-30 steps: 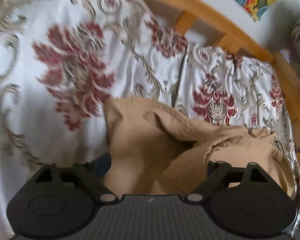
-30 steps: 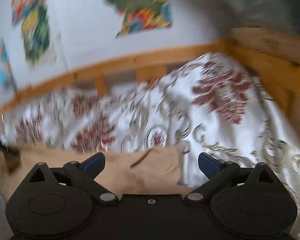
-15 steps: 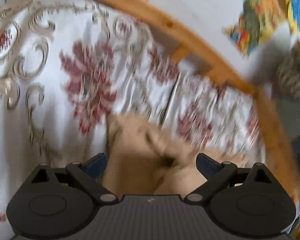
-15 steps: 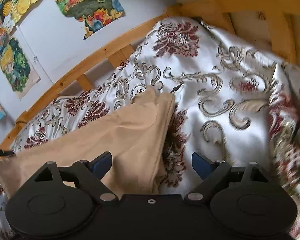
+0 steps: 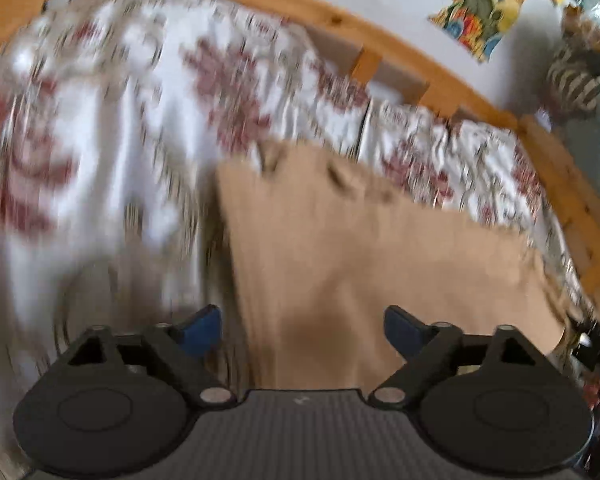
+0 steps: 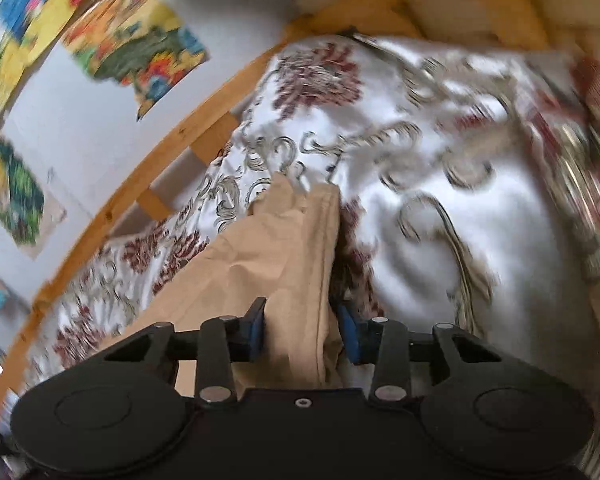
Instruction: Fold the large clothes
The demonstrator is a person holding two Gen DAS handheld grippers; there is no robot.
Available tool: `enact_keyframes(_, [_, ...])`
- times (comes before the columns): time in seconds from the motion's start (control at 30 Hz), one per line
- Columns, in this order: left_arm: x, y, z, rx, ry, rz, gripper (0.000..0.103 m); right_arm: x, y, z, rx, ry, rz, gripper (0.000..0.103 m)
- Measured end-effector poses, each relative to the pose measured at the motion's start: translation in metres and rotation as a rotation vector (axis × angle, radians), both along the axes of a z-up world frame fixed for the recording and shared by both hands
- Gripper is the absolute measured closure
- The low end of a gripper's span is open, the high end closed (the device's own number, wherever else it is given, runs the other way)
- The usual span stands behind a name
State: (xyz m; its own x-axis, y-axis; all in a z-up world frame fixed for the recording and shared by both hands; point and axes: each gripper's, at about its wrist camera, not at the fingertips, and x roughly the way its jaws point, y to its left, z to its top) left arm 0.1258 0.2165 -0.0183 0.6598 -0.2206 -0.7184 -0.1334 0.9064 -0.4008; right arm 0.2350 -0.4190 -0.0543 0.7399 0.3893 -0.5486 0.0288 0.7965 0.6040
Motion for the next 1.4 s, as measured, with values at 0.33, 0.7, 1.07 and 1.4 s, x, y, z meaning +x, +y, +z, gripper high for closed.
enact_keyframes(0.33, [-0.008,0.000,0.005,0.071,-0.013,0.228,0.097,-0.002,0.009,0.025,-0.143,-0.071,0.017,0.094])
enact_keyframes(0.7, [0.001,0.003,-0.003,0.111,0.134,0.096,0.096,-0.006,0.003,0.019,-0.336,0.063,0.062,0.094])
enact_keyframes(1.07, [-0.021,-0.016,0.036,0.296,-0.009,0.208,0.016,-0.031,0.058,0.058,-0.684,-0.216,0.060,0.027])
enact_keyframes(1.4, [0.107,-0.124,0.019,0.198,-0.179,0.126,0.005,0.034,0.206,0.032,-0.724,-0.392,0.294,0.010])
